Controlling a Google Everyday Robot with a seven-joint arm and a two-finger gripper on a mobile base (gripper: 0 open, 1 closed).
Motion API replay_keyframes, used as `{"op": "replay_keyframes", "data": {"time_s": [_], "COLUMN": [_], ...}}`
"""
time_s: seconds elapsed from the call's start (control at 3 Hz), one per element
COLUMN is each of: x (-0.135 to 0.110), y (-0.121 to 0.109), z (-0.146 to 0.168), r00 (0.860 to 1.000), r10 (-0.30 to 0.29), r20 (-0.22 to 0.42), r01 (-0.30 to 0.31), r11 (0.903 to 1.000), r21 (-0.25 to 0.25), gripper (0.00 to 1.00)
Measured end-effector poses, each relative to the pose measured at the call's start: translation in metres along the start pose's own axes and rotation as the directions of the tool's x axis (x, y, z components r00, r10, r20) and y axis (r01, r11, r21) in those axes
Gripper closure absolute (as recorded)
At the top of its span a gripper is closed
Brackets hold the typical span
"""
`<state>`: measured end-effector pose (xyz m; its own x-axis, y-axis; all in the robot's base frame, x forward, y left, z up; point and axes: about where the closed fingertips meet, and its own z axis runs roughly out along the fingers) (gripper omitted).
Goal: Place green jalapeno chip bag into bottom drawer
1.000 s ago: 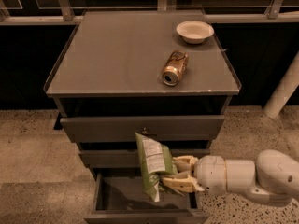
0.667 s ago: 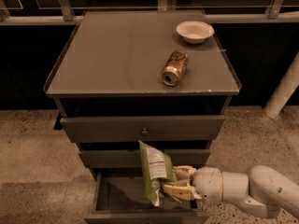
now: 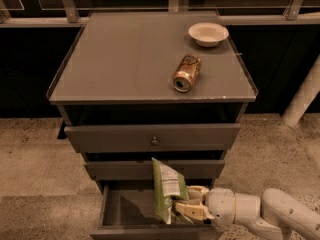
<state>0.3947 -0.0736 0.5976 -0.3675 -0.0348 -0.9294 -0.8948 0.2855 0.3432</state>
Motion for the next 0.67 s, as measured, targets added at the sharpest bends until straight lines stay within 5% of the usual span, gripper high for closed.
{"op": "replay_keyframes", "data": {"time_s": [0.33,0.67], "x": [0.028,0.068], "y": [-0.012,-0.036], "z": [-0.008,-0.024], "r00": [0.997,0.989], "r10": [0.077,0.151], "r20": [-0.015,-0.010], "r01": [-0.076,-0.147], "r11": [0.9950,0.9762], "r21": [0.064,0.159], "gripper": [1.00,1.00]}}
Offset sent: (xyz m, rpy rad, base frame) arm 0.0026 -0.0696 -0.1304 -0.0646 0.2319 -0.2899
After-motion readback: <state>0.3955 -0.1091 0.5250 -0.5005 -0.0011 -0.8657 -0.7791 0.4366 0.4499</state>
